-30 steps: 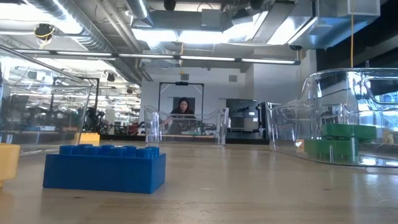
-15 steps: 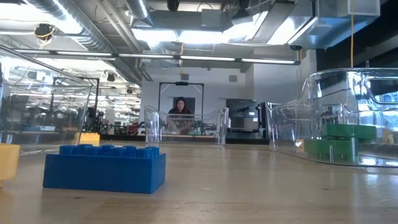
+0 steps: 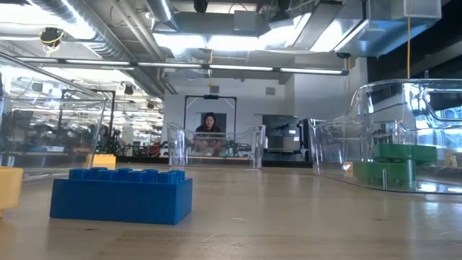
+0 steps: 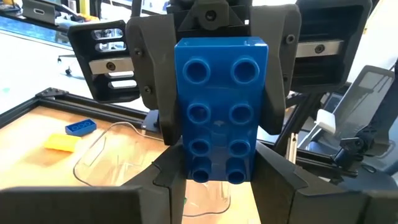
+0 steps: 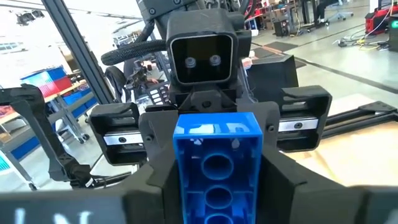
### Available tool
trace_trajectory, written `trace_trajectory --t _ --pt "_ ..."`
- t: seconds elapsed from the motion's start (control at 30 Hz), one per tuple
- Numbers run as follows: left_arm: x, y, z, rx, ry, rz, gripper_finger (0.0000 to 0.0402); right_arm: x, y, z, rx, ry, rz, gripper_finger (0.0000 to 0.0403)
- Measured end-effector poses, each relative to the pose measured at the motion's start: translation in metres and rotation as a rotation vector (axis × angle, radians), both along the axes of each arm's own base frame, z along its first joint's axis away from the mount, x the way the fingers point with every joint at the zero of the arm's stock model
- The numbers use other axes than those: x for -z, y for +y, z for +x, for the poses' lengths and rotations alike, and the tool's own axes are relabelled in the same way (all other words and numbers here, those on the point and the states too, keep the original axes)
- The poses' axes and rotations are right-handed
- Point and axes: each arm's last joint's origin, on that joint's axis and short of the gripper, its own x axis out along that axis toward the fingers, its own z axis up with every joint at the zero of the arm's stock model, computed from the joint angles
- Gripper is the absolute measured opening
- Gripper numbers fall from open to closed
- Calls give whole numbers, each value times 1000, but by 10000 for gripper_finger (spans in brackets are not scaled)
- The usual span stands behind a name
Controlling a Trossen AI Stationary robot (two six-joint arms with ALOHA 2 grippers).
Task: Sort & place blocks by color
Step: Put the top left blue block into the top center transparent bin
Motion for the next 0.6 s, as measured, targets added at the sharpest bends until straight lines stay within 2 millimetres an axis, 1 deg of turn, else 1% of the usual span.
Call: trace_trajectory --t 0.27,0.47,0.6 --pt "0 0 0 -1 0 9 129 0 0 0 -1 0 -1 143" --pt "0 1 0 -6 2 13 151 0 0 0 -5 0 4 143" --pt "-2 7 -3 14 23 -7 164 0 0 -1 -1 3 6 143"
